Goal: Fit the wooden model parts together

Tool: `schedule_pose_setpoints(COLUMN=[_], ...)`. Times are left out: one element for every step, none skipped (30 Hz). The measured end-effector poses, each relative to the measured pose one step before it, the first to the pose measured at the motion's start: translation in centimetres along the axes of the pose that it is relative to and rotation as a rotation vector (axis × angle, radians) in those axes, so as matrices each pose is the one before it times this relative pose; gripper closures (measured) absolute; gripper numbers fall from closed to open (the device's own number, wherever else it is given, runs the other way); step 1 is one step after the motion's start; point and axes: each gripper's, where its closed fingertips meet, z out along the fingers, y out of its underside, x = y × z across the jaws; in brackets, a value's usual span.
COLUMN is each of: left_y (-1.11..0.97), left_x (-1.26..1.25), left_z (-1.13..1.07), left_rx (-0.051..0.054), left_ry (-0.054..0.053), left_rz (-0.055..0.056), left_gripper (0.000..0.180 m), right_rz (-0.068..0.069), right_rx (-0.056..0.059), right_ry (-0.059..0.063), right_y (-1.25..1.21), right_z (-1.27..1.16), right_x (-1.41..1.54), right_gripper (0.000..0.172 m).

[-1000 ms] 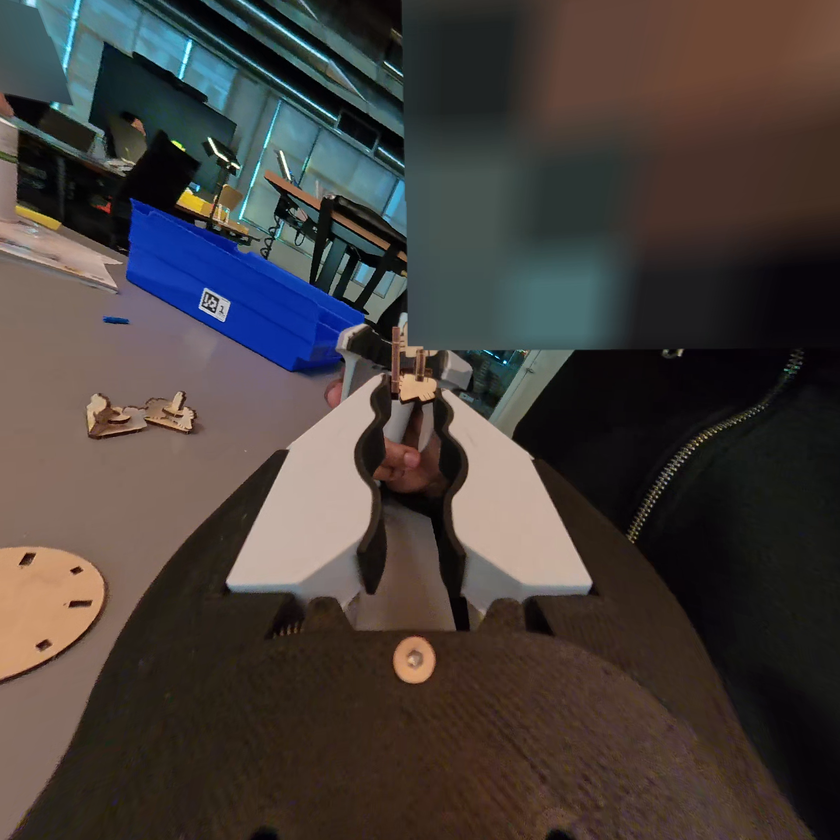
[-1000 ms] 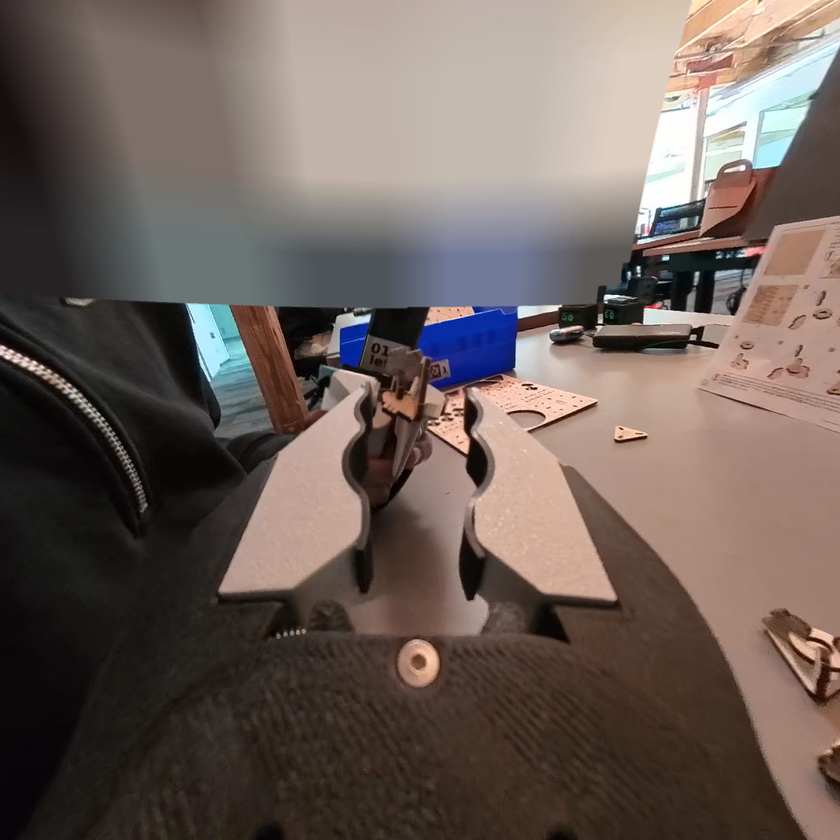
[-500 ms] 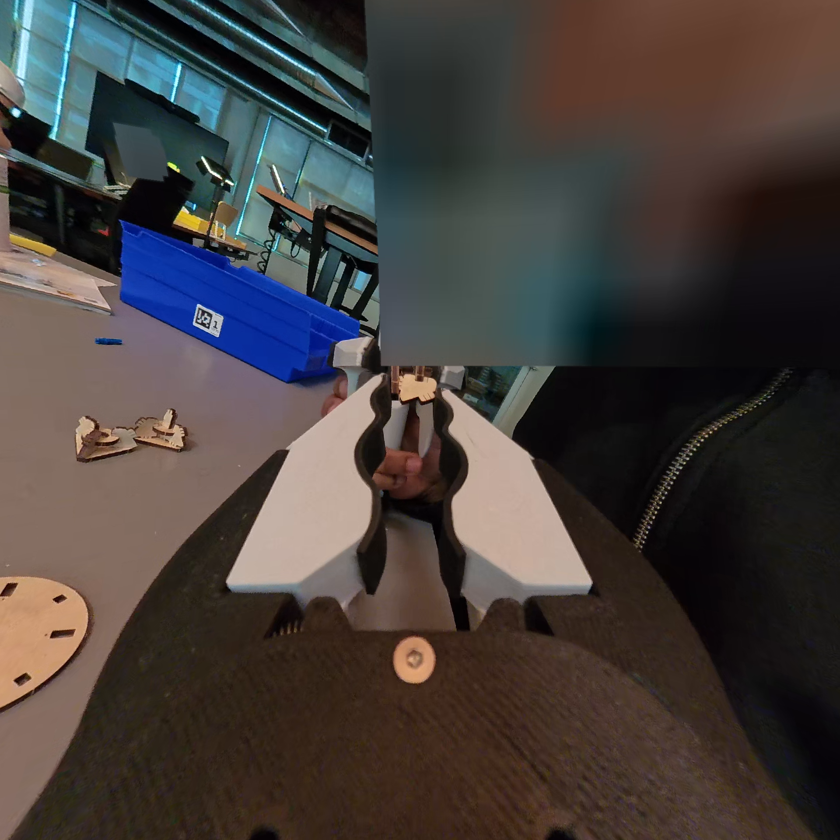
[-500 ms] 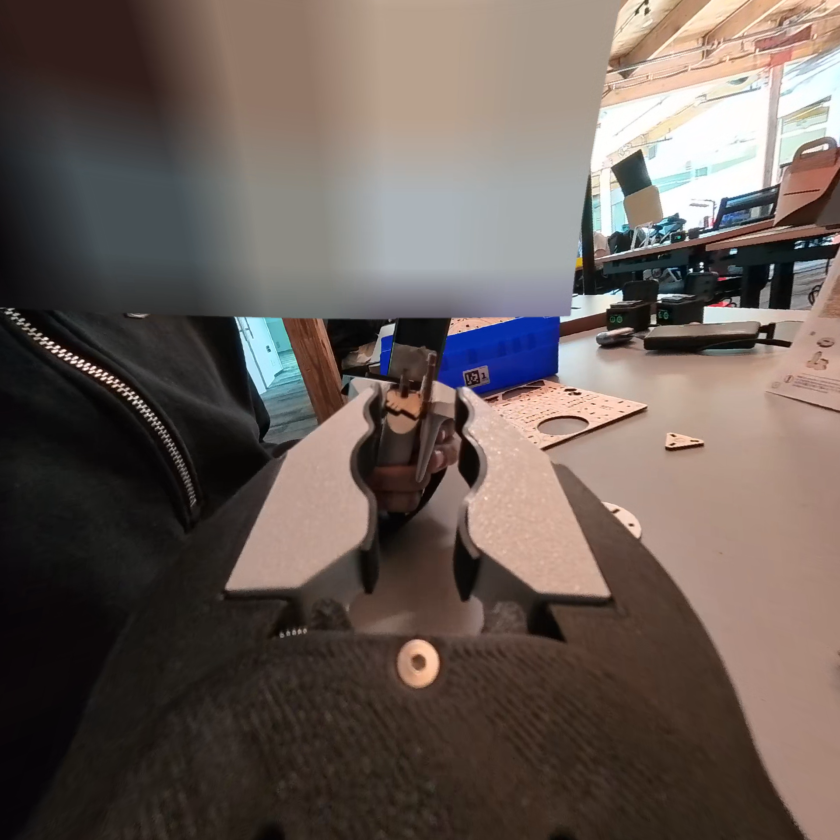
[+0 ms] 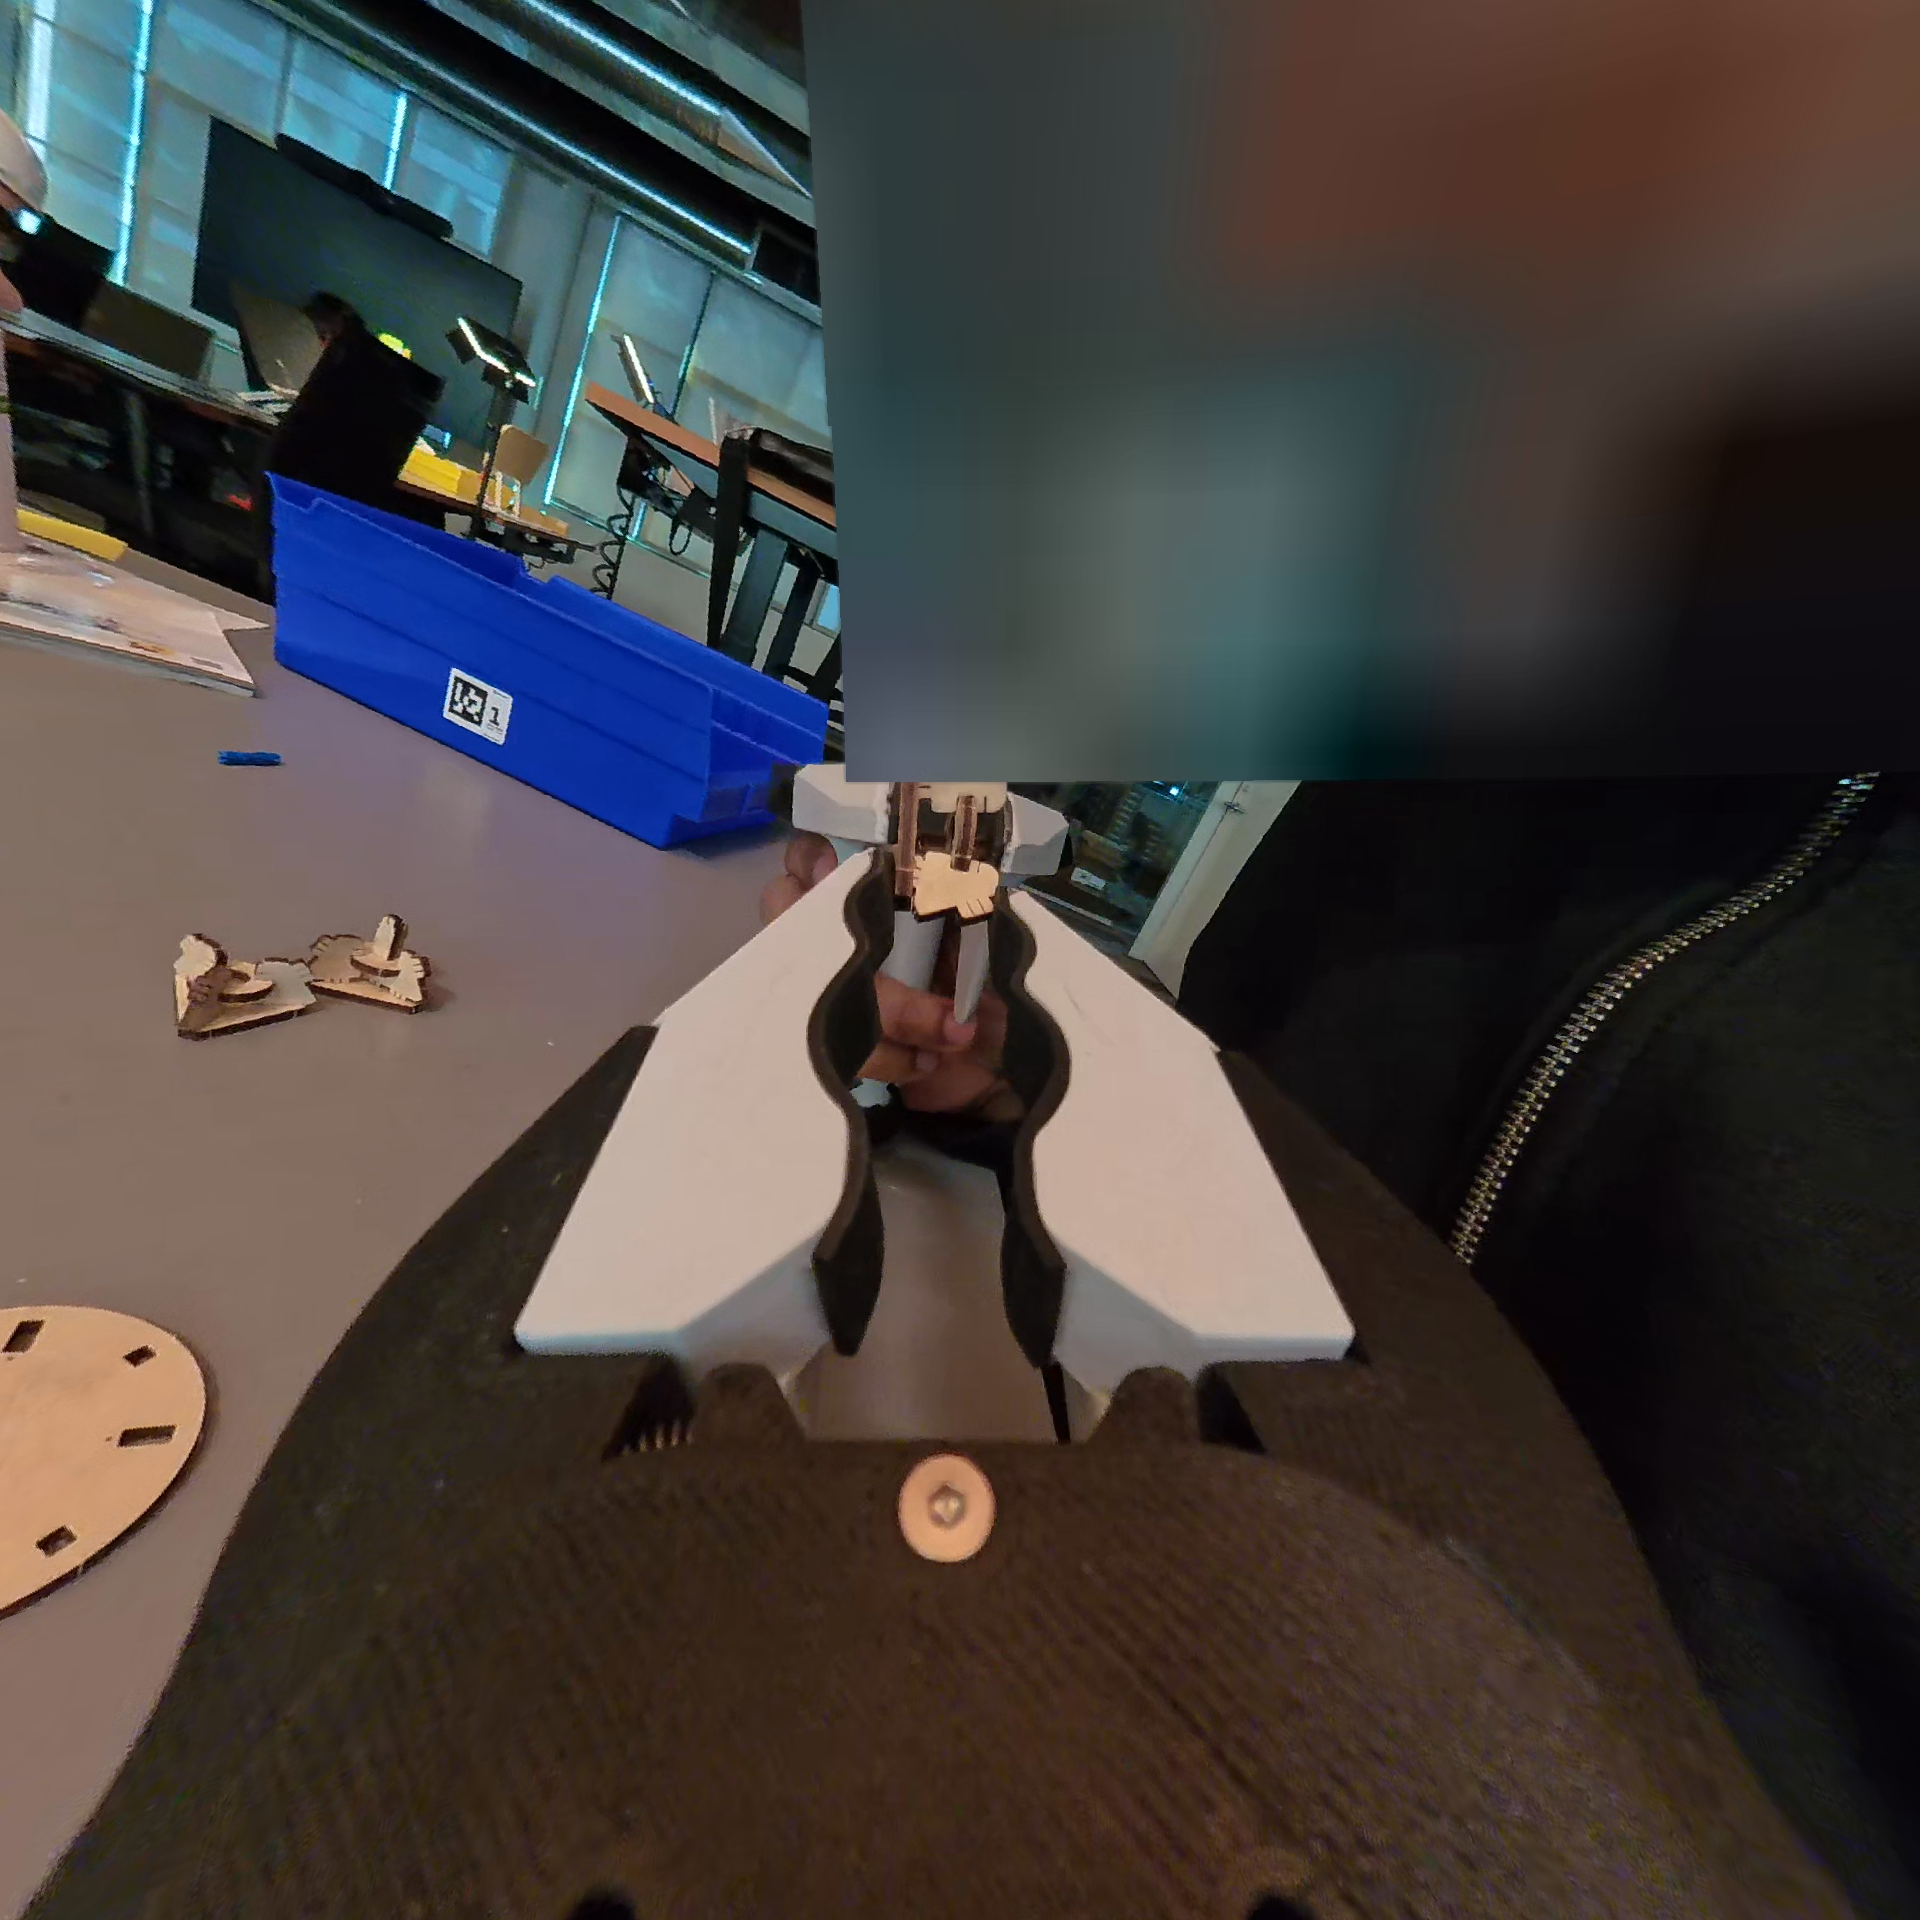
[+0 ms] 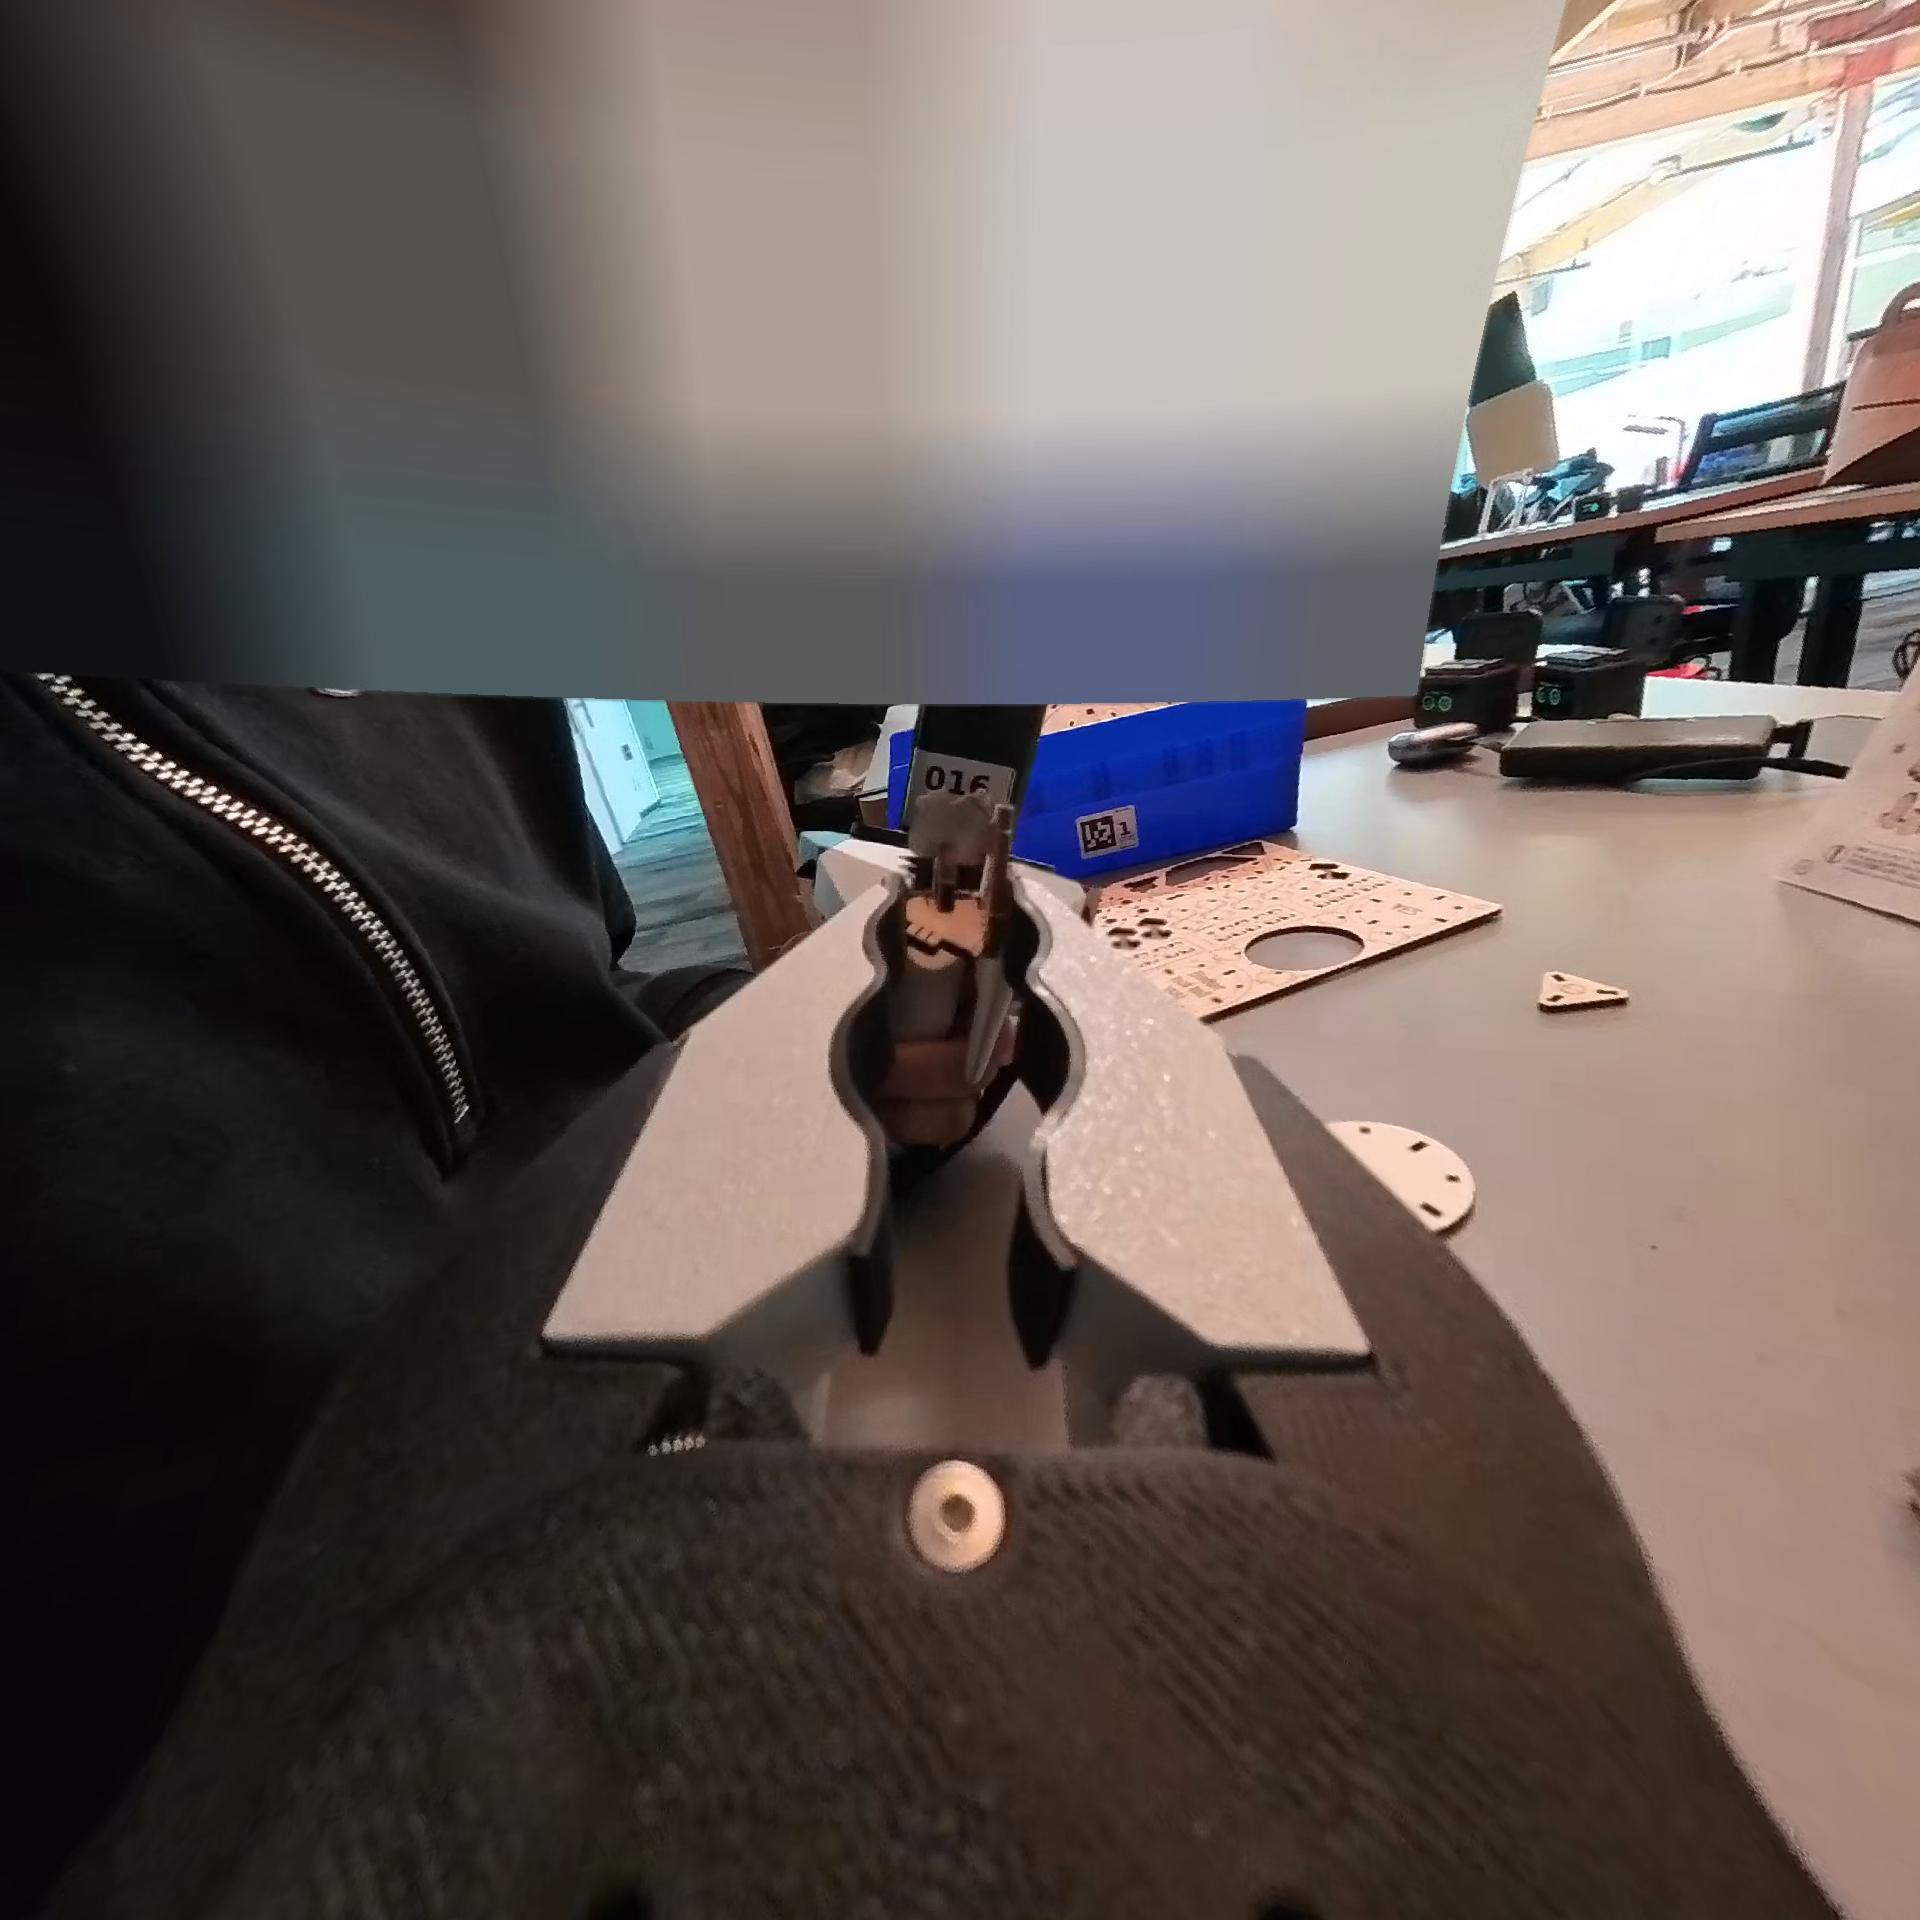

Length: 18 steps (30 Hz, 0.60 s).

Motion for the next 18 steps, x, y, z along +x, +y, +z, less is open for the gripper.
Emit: schedule_pose_setpoints(left_y=[0.015,0.057,0.05,0.031,0.021,0.019,-0.01,-0.057,-0.152,-0.18,-0.094,0.005,0.071,0.013,0.094,0.151,0.11,0.025], left_x=[0.024,-0.031,-0.001,0.004,-0.047,-0.025,0.022,0.026,-0.101,-0.06,-0.021,-0.194,-0.13,0.056,-0.029,0.017,0.072,0.004], left_z=[-0.014,0.016,0.009,0.012,0.006,-0.002,0.002,-0.02,-0.067,-0.104,-0.072,-0.034,-0.012,0.002,0.01,0.039,0.05,0.012], left_rx=[-0.0012,-0.0034,-0.0031,-0.0017,-0.0021,-0.0015,0.0013,0.003,0.0078,0.0082,0.0032,-0.0013,-0.0073,-0.004,-0.0063,-0.0085,-0.0048,-0.0004], left_ry=[0.0023,-0.0022,-0.0001,-0.001,-0.0057,-0.0023,0.0025,0.0011,-0.0096,-0.0025,-0.0001,-0.0172,-0.019,-0.0093,-0.0097,0.0006,0.0077,0.0023], left_rz=[-0.0024,-0.0001,-0.0005,0.0013,0.0049,0.0012,-0.0022,0.0004,0.0057,0.0032,-0.0013,0.0088,0.0214,0.0239,0.0136,-0.0013,-0.0094,-0.0057], left_gripper=[0.164,0.164,0.163,0.163,0.164,0.164,0.164,0.164,0.164,0.164,0.164,0.164,0.164,0.164,0.164,0.164,0.164,0.164], right_rz=[0.0099,0.0089,0.005,-0.0009,-0.0066,-0.0051,0.0001,0.0035,0.0006,-0.0109,-0.0205,-0.0219,-0.018,-0.0126,-0.0048,0.0052,0.0131,0.0142], right_rx=[-0.0009,-0.0036,-0.0042,-0.0033,-0.0045,-0.0041,-0.0002,0.0031,0.0051,0.0081,0.0075,0.0003,0.0003,0.0082,0.0126,0.009,0.0001,-0.0075], right_ry=[-0.0051,-0.003,-0.0007,0.0025,0.0075,0.0061,-0.0003,-0.003,0.0021,0.0072,0.0108,0.0183,0.0187,0.0195,0.0205,0.0051,-0.0151,-0.0233], right_y=[0.028,0.057,0.044,0.024,0.044,0.042,0.003,-0.044,-0.083,-0.103,-0.049,0.048,0.025,-0.125,-0.174,-0.105,0.022,0.156], right_z=[-0.002,-0.017,-0.035,-0.02,-0.006,-0.011,-0.001,0.037,0.088,0.139,0.079,-0.019,-0.067,-0.112,-0.095,-0.069,0.008,0.089], right_x=[-0.019,0.007,0.014,0.004,0.034,0.025,-0.006,-0.01,0.068,0.061,0.051,0.166,0.205,0.226,0.282,0.124,-0.143,-0.268], right_gripper=[0.157,0.157,0.157,0.157,0.157,0.157,0.157,0.157,0.156,0.156,0.156,0.155,0.155,0.153,0.137,0.125,0.123,0.122])
